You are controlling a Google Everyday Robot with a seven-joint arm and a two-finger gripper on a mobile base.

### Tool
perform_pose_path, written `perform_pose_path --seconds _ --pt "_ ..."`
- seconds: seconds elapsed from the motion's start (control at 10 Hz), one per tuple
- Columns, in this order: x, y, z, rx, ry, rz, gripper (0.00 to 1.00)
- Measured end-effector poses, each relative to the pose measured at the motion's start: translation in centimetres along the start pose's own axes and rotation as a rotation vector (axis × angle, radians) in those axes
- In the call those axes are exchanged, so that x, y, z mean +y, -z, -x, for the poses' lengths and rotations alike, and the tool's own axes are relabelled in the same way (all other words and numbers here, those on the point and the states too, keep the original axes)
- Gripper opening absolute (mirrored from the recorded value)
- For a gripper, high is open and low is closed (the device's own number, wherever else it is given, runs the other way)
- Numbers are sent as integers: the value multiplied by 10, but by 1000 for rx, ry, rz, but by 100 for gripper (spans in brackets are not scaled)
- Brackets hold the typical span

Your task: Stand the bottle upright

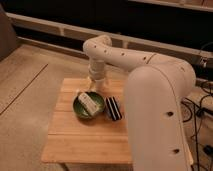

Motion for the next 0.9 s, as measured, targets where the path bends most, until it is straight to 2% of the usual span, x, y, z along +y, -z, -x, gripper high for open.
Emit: perform_pose_path --seconds 0.1,0.2,0.4,0.5,0.7,0.9 --pt "0 1 1 -2 -1 3 65" --pt "4 4 8 -23 8 22 65" --pt "35 7 43 -68 107 80 65" --pt "50 3 56 -67 155 99 65" --pt "62 -12 69 -44 219 117 65" --pt "68 -23 72 -13 262 110 65"
